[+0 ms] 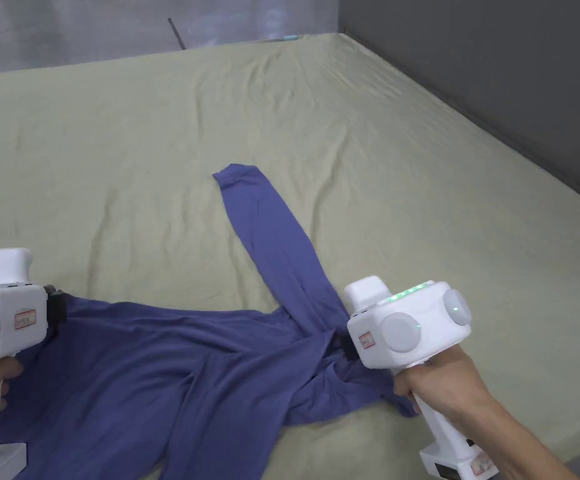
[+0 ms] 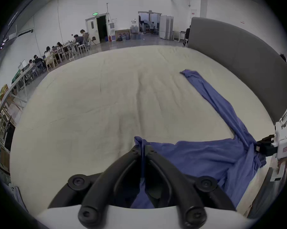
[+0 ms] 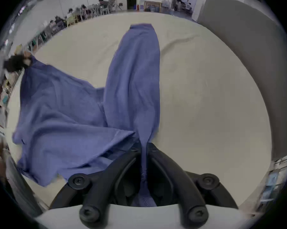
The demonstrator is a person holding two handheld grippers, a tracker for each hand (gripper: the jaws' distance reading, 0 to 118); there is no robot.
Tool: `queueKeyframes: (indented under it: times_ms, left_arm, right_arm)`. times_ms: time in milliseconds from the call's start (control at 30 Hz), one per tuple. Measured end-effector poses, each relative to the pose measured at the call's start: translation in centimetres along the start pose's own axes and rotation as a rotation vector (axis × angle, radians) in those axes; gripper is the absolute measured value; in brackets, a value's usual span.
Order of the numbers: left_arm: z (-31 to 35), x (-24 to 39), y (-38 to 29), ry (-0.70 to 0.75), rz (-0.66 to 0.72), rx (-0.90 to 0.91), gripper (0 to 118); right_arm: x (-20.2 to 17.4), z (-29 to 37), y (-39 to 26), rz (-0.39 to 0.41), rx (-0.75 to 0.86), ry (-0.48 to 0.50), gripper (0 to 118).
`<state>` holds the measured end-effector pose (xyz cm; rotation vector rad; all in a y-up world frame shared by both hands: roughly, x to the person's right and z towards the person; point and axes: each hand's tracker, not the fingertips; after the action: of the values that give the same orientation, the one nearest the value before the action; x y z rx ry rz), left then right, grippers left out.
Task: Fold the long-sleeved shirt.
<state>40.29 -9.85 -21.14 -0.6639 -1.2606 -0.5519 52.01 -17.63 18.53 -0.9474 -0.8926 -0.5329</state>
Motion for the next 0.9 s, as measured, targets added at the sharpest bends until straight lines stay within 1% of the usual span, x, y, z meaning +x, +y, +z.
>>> queueKeyframes:
  times_ms: [33,67,100,167,200,300,367,400,467,533,600,733,833,900]
  left_arm:
    - [0.6,-0.3,0.3,0.002,0.008,0.04,1]
    - [1.5,-0.7,0.6,-0.003,0.021,0.067,1]
    - [2.5,-1.4,1.1,-0.012,0.04,0.094,1]
    - [4.5,-2.3,2.2,-0.011,0.063,0.142,1]
    - [5.6,-2.9,2.9,-0.004,0.068,0.162,1]
    - [8.9,-4.6,4.7,0.021,0.101,0.256,1]
    - [11.2,-6.0,5.8,0.021,0.137,0.318,1]
    - [12.4,-6.7,6.4,0.034,0.153,0.345,1]
    - [13.9,-7.9,7.8,0.059,0.167,0.394,1]
    - [15.9,-9.0,9.6,0.078,0.171,0.442,1]
    - [17.6,-9.5,11.5,0.076,0.178,0.494,1]
    - [20.3,-10.2,16.2,0.095,0.169,0.574,1]
    - [21.4,-10.9,20.9,0.145,0.168,0.618,1]
    - [22.2,-11.8,24.3,0.146,0.173,0.638,1]
  right_arm:
    - [0.2,1.5,0.5,-0.047,0.074,-0.001,6]
    - [0.4,2.8,1.2,-0.047,0.125,0.017,6]
    - [0.5,4.5,2.0,-0.069,0.201,0.013,6]
    - [0.8,7.7,4.3,-0.069,0.265,0.091,6]
    - [0.6,9.2,5.6,-0.062,0.305,0.11,6]
    - [-0.4,12.9,9.4,0.008,0.403,0.11,6]
    - [-0.8,15.0,11.4,0.025,0.479,0.105,6]
    - [-1.0,15.8,12.6,0.035,0.508,0.119,6]
    - [-1.1,16.9,14.7,0.051,0.546,0.13,6]
    - [-1.6,17.7,17.3,0.096,0.572,0.117,6]
    - [-1.9,18.2,19.7,0.093,0.583,0.111,6]
    - [-2.6,20.2,24.7,0.101,0.655,0.156,6]
    - [-3.5,22.6,29.8,0.124,0.714,0.135,6]
    - [-4.0,24.5,33.4,0.133,0.761,0.13,6]
